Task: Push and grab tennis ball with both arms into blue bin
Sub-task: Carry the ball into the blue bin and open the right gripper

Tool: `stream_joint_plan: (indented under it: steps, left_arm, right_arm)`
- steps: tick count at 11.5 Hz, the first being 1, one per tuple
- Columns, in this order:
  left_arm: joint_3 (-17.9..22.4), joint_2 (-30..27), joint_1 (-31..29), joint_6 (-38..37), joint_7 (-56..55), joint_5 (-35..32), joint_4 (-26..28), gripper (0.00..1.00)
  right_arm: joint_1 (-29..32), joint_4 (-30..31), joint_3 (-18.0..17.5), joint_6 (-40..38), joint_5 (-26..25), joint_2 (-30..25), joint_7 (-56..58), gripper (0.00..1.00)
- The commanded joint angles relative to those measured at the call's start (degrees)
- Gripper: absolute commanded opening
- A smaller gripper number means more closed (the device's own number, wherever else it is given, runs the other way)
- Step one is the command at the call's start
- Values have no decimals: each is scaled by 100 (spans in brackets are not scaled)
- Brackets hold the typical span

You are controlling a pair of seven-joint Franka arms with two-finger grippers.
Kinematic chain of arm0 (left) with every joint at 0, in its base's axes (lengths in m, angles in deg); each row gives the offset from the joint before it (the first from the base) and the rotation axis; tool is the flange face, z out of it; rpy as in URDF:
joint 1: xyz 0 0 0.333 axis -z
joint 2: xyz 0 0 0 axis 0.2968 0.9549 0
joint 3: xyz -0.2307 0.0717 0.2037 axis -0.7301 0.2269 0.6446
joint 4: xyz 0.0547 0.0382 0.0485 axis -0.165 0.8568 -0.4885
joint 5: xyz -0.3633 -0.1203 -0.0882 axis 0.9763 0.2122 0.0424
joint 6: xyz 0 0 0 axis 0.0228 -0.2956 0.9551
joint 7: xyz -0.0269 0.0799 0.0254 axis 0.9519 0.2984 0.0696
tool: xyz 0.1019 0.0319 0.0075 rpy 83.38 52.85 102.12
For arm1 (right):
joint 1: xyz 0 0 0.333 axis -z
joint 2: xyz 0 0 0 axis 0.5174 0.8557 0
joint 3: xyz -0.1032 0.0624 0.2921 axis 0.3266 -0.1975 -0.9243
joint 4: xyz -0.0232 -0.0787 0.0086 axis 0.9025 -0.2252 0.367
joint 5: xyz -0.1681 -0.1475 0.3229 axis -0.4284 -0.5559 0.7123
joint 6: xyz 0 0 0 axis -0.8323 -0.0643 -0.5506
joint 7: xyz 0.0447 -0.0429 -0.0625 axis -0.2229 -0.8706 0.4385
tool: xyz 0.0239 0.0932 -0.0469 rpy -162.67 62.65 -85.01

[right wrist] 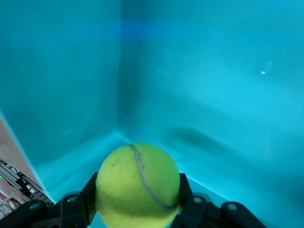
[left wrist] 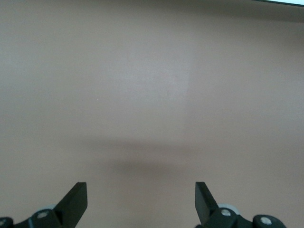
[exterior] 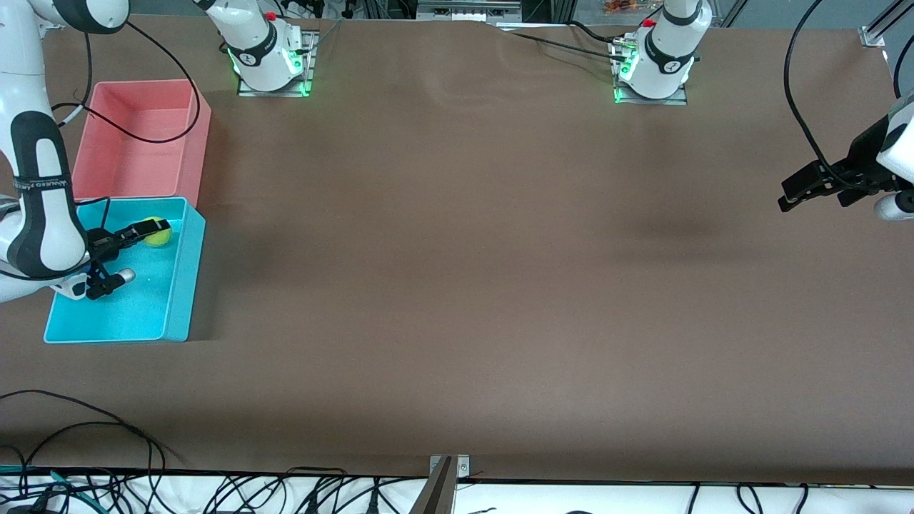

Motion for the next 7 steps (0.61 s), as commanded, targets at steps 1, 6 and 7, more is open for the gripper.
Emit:
stream_joint_plan:
  steps: [1, 6, 7]
  left_arm:
    - [-12, -115, 1, -66, 2, -133, 29, 100]
    - [-12, -115, 1, -66, 19, -133, 28, 100]
    - [-3, -115, 1, -66, 19, -133, 28, 100]
  right_arm:
    - [149, 76, -86, 25, 133, -21, 105, 77]
    - [114, 6, -104, -63, 133, -74, 79, 100]
    - [105, 5, -113, -63, 133, -100, 62, 100]
